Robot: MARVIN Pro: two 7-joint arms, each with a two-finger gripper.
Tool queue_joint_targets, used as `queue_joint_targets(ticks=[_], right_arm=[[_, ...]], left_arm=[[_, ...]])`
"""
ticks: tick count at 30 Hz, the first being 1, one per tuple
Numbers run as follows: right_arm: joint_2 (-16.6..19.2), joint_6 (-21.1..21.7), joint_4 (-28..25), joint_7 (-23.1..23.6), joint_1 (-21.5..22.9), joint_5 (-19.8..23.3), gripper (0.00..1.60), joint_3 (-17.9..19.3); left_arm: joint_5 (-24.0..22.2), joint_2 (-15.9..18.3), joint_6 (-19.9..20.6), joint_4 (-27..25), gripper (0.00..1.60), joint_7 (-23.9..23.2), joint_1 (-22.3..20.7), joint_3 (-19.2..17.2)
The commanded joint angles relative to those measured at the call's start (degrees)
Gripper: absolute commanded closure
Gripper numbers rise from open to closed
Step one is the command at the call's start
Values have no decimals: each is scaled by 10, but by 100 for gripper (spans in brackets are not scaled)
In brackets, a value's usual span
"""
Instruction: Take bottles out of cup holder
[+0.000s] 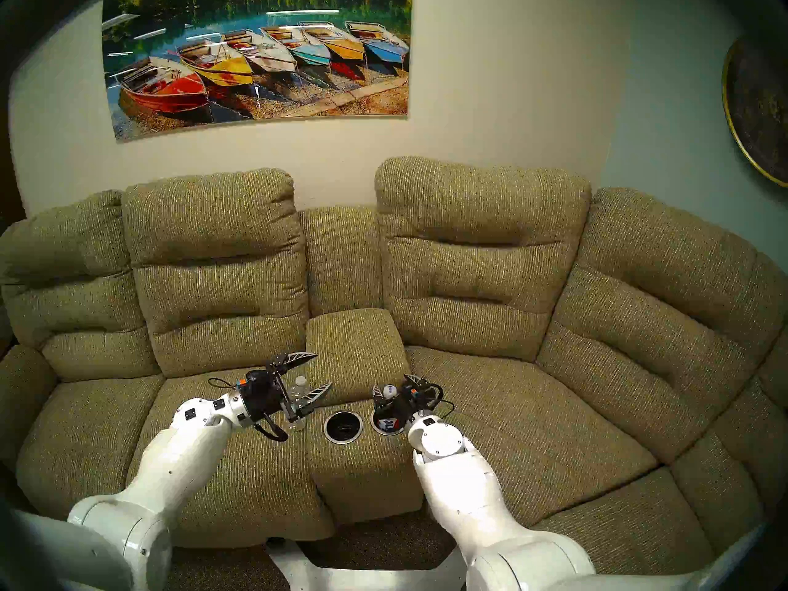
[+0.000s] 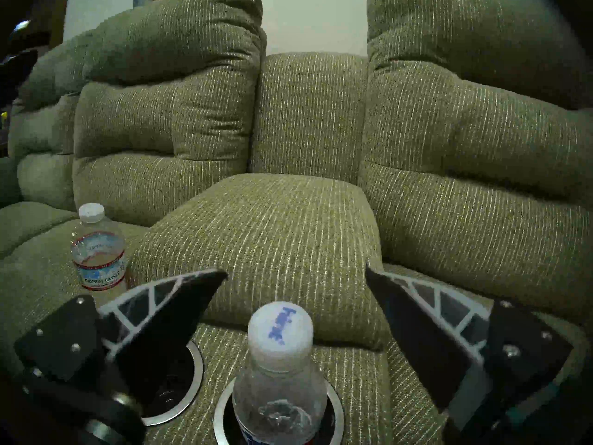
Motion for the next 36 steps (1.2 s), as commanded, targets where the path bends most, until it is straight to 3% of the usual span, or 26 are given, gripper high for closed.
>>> queue_joint_targets(ticks=[1,22,25,30,31,33,34,36], right_arm=[[-5,-8,57,0,56,11,0,10],[-10,1,170,3,136,-1,0,6],[-13,3,195,1,150,-2,89,7],[-15,3,215,3,161,-1,107,8],[-16,3,221,3,164,-1,124,8],[-17,1,232,3,168,0,139,9],[-17,0,237,2,170,0,157,10],[-17,-4,243,5,173,1,160,11]], left_arm=[[-1,1,-1,-11,0,-2,-1,0],[0,0,-1,-10,0,-3,-2,-1],[0,0,-1,-10,0,-3,-2,-2],[1,0,-1,-10,0,-3,-2,-2],[1,0,-1,-10,0,-3,-1,-2],[1,0,-1,-11,0,-3,-1,-2],[1,0,-1,-11,0,-3,-1,-2],[1,0,-1,-11,0,-3,-1,-2]])
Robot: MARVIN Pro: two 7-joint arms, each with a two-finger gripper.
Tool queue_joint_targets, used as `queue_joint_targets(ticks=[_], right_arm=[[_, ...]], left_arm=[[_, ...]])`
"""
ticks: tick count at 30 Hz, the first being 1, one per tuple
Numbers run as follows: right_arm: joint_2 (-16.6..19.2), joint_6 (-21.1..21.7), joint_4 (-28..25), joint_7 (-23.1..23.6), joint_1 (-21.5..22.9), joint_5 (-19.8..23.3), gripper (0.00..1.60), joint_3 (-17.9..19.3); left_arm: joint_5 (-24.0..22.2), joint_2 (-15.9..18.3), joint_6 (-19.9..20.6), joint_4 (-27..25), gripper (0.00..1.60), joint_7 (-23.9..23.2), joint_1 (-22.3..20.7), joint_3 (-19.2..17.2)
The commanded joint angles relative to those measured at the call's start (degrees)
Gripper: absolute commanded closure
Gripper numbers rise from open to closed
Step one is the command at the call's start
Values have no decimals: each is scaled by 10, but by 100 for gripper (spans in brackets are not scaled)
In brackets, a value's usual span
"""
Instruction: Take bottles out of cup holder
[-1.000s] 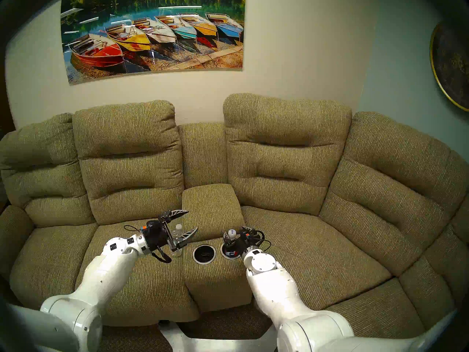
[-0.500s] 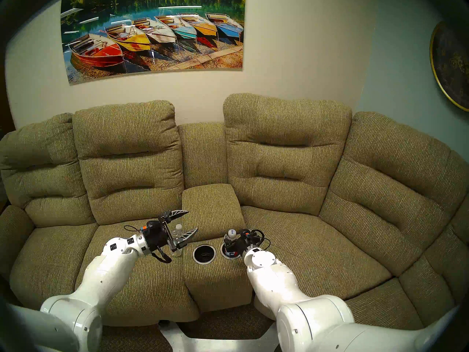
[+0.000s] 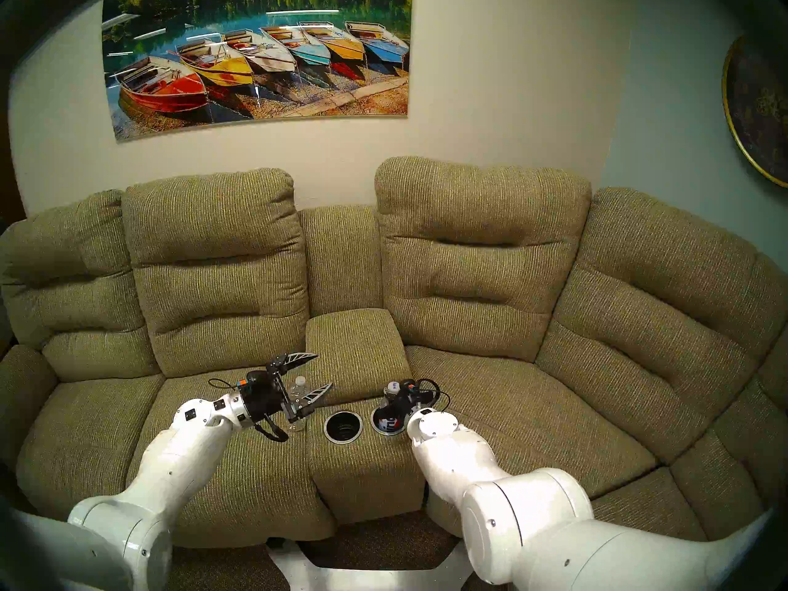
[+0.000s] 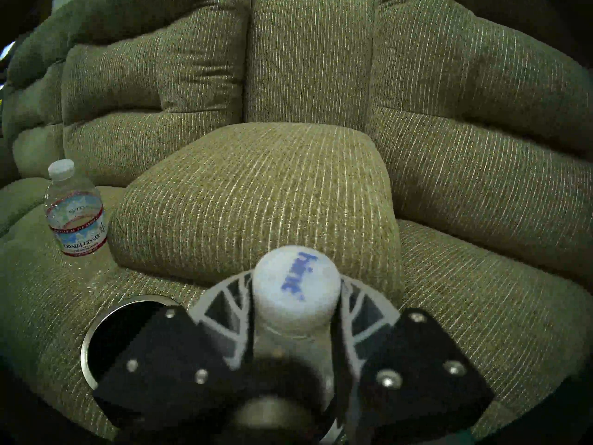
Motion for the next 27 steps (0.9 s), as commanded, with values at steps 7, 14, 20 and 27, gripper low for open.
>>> queue_joint_targets(ticks=[7,14,20,27], right_arm=[[-3,-42,9,-2,27,7,160,7],[7,-89,-19,-6,18,8,160,11],[12,-127,-51,-7,4,11,160,18],[28,-153,-96,-27,-16,7,160,22]], left_arm=[[0,1,0,-10,0,-1,-2,-1],[0,0,-1,-9,0,-2,-3,-1],[0,0,-1,-9,0,-2,-3,-2],[1,0,-1,-8,0,-2,-3,-2]])
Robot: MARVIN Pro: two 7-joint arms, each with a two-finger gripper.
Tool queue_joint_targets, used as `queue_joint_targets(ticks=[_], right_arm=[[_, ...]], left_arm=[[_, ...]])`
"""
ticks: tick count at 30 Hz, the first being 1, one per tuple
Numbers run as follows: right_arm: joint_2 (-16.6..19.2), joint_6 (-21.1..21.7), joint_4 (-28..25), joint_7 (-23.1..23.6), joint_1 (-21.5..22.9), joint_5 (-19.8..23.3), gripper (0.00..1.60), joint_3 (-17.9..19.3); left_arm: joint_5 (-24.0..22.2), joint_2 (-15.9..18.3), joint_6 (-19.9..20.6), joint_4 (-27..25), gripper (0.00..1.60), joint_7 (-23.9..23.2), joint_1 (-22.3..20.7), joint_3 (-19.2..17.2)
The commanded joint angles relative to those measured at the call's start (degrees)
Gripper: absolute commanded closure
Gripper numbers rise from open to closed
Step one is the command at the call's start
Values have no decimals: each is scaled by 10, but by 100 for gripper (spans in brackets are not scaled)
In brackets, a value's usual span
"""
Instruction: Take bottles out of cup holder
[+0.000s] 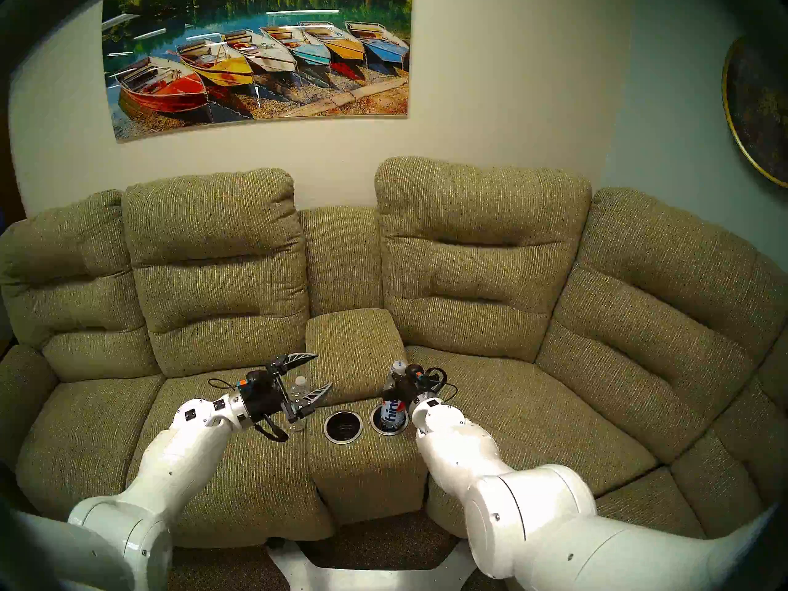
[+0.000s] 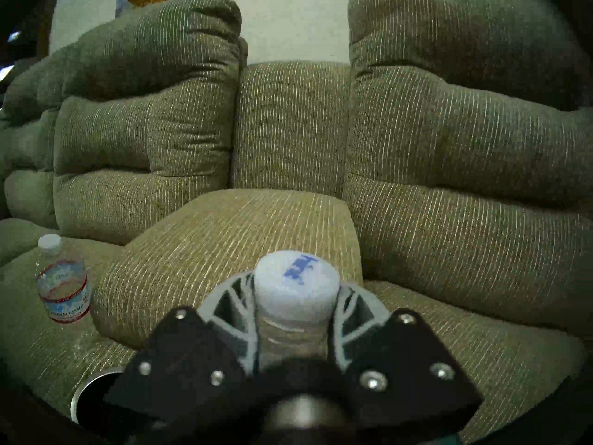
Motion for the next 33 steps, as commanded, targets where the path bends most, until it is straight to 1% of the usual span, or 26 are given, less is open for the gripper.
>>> queue_joint_targets(ticks=[1,7,10,11,12,15,17,18,22,27,29,31,33], right_arm=[[22,-41,-63,-24,-10,-2,160,5],[45,-46,-101,-49,-26,-4,160,17],[56,-39,-129,-60,-43,-6,160,21],[59,-43,-117,-65,-37,-7,160,23],[61,-32,-142,-68,-51,-8,160,25],[67,-21,-156,-84,-60,-17,160,27],[71,-6,-178,-98,-75,-26,160,28],[73,-2,-178,-104,-76,-27,160,31],[77,22,-208,-123,-94,-35,160,40],[79,54,-243,-128,-111,-36,160,51],[79,60,-241,-130,-112,-37,160,55],[77,60,-228,-131,-107,-36,160,58],[76,57,-205,-132,-97,-37,160,60]], left_arm=[[-1,1,-1,-7,0,-2,-4,0],[0,0,-1,-7,0,-2,-4,-1],[0,0,-1,-7,0,-2,-4,-1],[0,0,-1,-7,0,-2,-4,-1],[0,0,-1,-7,0,-2,-4,-1],[0,0,-1,-8,0,-2,-4,-2],[0,0,-1,-8,0,-2,-3,-2],[0,0,-1,-9,0,-2,-3,-2],[0,0,0,-9,0,-2,-3,-2],[1,0,0,-11,0,-2,-2,-3],[1,0,1,-11,0,-2,-2,-3],[1,0,1,-12,0,-2,-1,-3],[2,0,2,-13,0,-1,-1,-3]])
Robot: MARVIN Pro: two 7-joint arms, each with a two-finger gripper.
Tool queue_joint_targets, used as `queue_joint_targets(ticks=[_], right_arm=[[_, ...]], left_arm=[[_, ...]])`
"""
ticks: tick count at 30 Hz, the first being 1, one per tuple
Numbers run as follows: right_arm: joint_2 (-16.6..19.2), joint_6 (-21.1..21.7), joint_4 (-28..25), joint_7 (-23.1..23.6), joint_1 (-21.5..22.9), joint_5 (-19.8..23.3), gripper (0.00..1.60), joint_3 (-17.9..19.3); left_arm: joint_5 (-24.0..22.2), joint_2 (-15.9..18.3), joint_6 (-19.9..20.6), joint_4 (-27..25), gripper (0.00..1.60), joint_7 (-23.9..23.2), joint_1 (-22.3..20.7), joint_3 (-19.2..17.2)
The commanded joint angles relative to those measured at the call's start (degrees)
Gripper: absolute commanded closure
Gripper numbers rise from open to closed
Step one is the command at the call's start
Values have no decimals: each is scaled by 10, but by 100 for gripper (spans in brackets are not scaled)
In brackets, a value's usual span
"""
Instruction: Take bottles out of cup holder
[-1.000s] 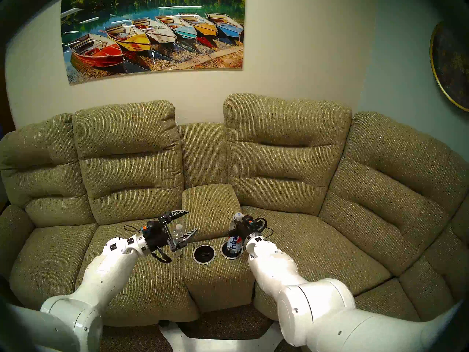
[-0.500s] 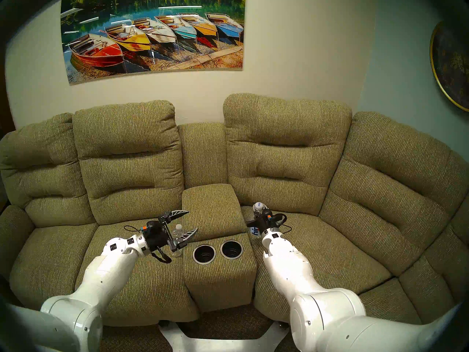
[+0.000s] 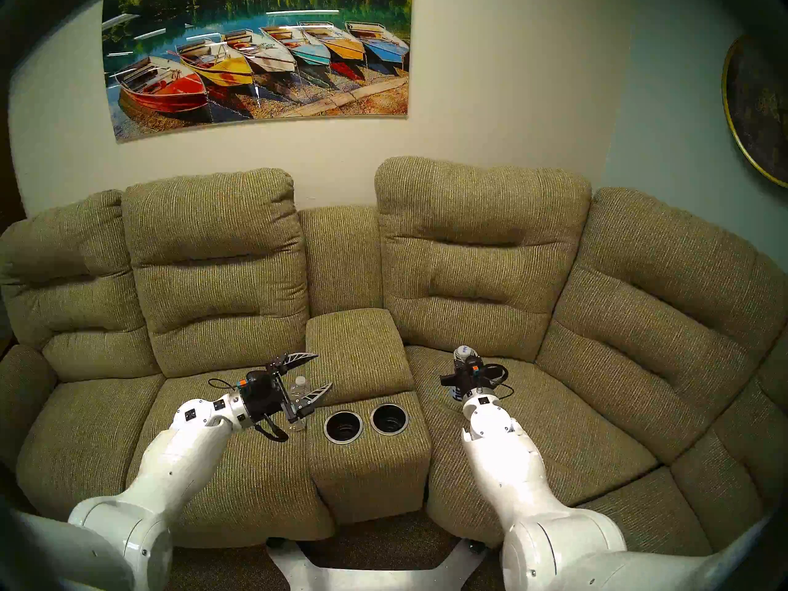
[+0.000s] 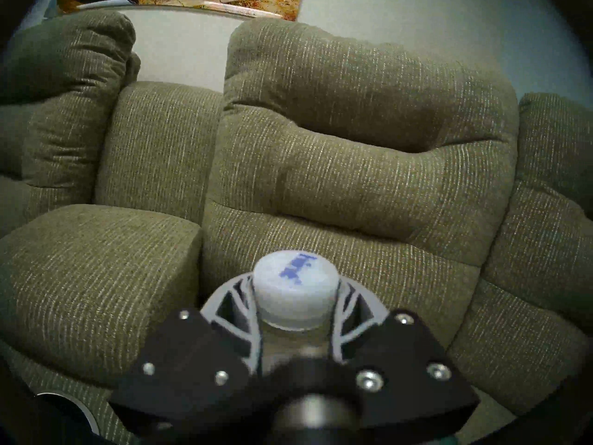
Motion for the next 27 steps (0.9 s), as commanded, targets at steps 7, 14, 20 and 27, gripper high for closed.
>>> queue_joint_targets(ticks=[7,14,20,27], right_arm=[[-7,-25,96,-18,52,-6,160,3],[-14,-37,137,-21,70,-9,160,2],[-22,-47,158,-18,82,-12,160,-1],[-33,-62,200,-19,98,-12,160,-2]], left_arm=[[0,1,1,-11,0,-1,-2,-1],[1,0,0,-9,0,-1,-3,-2],[1,0,0,-9,0,-2,-3,-2],[2,0,0,-9,0,-2,-3,-3]])
